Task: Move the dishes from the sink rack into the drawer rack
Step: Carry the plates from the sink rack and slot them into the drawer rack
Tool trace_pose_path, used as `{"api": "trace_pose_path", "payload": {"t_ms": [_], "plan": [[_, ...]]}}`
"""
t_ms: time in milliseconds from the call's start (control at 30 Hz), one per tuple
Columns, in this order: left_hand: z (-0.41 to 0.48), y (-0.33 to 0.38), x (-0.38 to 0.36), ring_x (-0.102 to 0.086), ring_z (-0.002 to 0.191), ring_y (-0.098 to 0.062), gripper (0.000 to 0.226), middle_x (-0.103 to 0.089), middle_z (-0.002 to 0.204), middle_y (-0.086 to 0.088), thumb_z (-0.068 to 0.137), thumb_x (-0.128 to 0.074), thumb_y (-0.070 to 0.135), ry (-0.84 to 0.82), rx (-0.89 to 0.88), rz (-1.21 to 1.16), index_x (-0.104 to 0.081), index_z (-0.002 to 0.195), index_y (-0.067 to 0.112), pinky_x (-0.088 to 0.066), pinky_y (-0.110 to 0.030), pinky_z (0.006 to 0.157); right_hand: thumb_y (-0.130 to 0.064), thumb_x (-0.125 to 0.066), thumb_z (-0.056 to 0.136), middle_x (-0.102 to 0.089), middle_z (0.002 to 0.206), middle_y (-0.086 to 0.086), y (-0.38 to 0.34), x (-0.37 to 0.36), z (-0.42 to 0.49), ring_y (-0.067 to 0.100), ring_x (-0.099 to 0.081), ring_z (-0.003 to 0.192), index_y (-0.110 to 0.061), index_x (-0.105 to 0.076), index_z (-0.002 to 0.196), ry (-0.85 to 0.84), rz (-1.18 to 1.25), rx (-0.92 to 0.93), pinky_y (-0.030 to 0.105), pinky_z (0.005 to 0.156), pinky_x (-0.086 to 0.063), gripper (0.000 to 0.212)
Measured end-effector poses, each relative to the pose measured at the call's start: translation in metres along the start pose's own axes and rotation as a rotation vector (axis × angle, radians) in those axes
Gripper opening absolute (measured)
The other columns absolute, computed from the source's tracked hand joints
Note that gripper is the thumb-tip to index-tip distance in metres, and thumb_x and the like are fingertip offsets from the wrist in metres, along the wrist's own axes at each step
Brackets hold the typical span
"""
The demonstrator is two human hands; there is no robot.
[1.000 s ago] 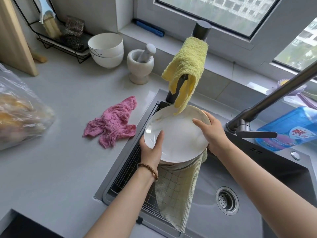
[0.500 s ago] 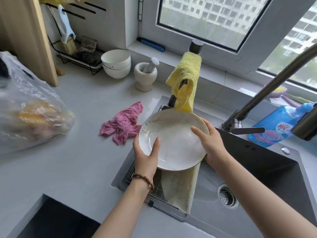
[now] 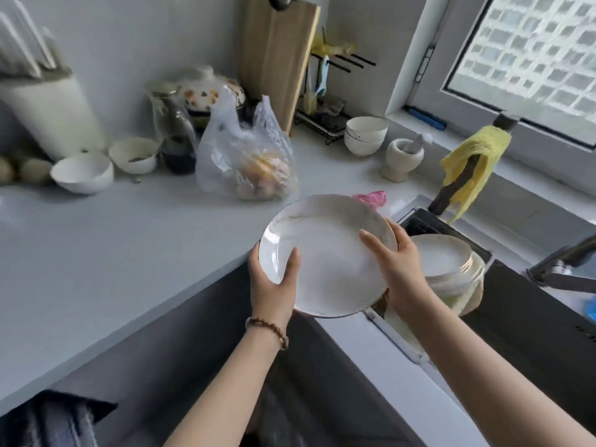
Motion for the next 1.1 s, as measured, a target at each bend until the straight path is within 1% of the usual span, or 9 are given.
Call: {"api": "trace_pose_path", "payload": {"t_ms": [100, 233, 367, 533, 600, 700, 900, 967, 1100], "plan": [[-0.017, 0.011, 0.071, -0.040, 0.114, 0.002, 0.057, -0.042, 0.128, 0.020, 0.085, -0.061, 0.040, 0.140, -0.011, 0.003, -0.035, 0.135, 0.030, -0.034, -0.014, 0.089, -0.020, -0.076, 0.079, -0.066, 0.117, 0.004, 0.006, -0.055, -0.034, 0.024, -0.065, 0.104, -0.027, -0.059, 0.119, -0.117, 0.032, -0.028, 0.042, 0.087, -0.056, 0.044], [-0.039, 0.023, 0.176, -0.043, 0.093, 0.025, 0.040, -0.042, 0.109, 0.035, 0.089, -0.055, 0.041, 0.289, -0.043, -0.025, -0.039, 0.126, 0.038, -0.032, 0.006, 0.069, -0.020, -0.071, 0.084, -0.065, 0.115, 0.010, 0.013, -0.138, -0.092, 0.026, -0.065, 0.099, -0.018, -0.054, 0.119, -0.239, -0.003, -0.036, 0.040, 0.081, -0.057, 0.039], [-0.067, 0.027, 0.282, -0.046, 0.102, 0.016, 0.041, -0.047, 0.118, 0.029, 0.090, -0.050, 0.045, 0.423, -0.046, -0.080, -0.041, 0.130, 0.040, -0.035, -0.005, 0.077, -0.021, -0.064, 0.090, -0.063, 0.112, 0.006, 0.015, -0.222, -0.158, 0.017, -0.064, 0.082, -0.011, -0.049, 0.116, -0.387, -0.057, -0.004, 0.020, 0.055, -0.054, 0.031], [-0.113, 0.022, 0.418, -0.050, 0.119, -0.003, 0.030, -0.054, 0.123, 0.023, 0.093, -0.047, 0.044, 0.544, -0.048, -0.167, -0.048, 0.123, 0.045, -0.041, -0.034, 0.105, -0.021, -0.061, 0.091, -0.062, 0.114, 0.015, 0.031, -0.323, -0.254, 0.031, -0.063, 0.093, -0.016, -0.047, 0.101, -0.493, -0.129, 0.023, 0.039, 0.075, -0.055, 0.017], [-0.133, 0.019, 0.472, -0.053, 0.116, -0.002, 0.028, -0.058, 0.117, 0.027, 0.087, -0.053, 0.051, 0.559, -0.034, -0.215, -0.052, 0.115, 0.049, -0.042, -0.036, 0.104, -0.018, -0.060, 0.092, -0.059, 0.114, 0.015, 0.043, -0.361, -0.295, 0.026, -0.061, 0.092, -0.012, -0.046, 0.104, -0.525, -0.157, 0.045, 0.031, 0.071, -0.052, 0.019], [-0.166, 0.008, 0.549, -0.057, 0.115, -0.011, 0.053, -0.063, 0.119, 0.018, 0.064, -0.061, 0.066, 0.576, 0.068, -0.265, -0.057, 0.114, 0.046, -0.045, -0.045, 0.101, -0.020, -0.060, 0.092, -0.057, 0.108, 0.011, 0.063, -0.408, -0.357, 0.025, -0.058, 0.093, -0.012, -0.044, 0.102, -0.585, -0.231, 0.063, 0.036, 0.077, -0.050, 0.020], [-0.222, -0.018, 0.657, -0.061, 0.110, -0.017, 0.041, -0.065, 0.119, 0.007, 0.078, -0.068, 0.046, 0.582, 0.157, -0.349, -0.057, 0.116, 0.039, -0.050, -0.045, 0.094, -0.025, -0.056, 0.095, -0.046, 0.079, -0.004, 0.089, -0.474, -0.446, 0.015, -0.047, 0.072, -0.007, -0.037, 0.100, -0.766, -0.546, 0.251, 0.017, 0.055, -0.036, 0.027], [-0.242, -0.030, 0.678, -0.061, 0.109, -0.016, 0.056, -0.065, 0.119, 0.006, 0.068, -0.072, 0.053, 0.596, 0.216, -0.356, -0.057, 0.119, 0.036, -0.051, -0.042, 0.093, -0.028, -0.054, 0.095, -0.047, 0.077, -0.001, 0.100, -0.485, -0.470, 0.018, -0.046, 0.070, -0.003, -0.038, 0.098, -0.863, -0.646, 0.268, 0.021, 0.052, -0.035, 0.030], [-0.288, -0.052, 0.708, -0.067, 0.099, -0.021, 0.079, -0.071, 0.106, 0.002, 0.047, -0.072, 0.069, 0.649, 0.359, -0.375, -0.063, 0.114, 0.028, -0.054, -0.044, 0.088, -0.038, -0.054, 0.094, -0.060, 0.086, 0.010, 0.123, -0.496, -0.513, 0.026, -0.055, 0.079, 0.002, -0.052, 0.099, -1.016, -0.694, 0.239, 0.035, 0.069, -0.044, 0.041]]}}
Point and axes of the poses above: each hand's wrist, its own z-axis towards the middle knuckle, its own x-axis out of the back of the hand, y = z × x, the point moved 4 cm from there along z, towards the middle knuckle
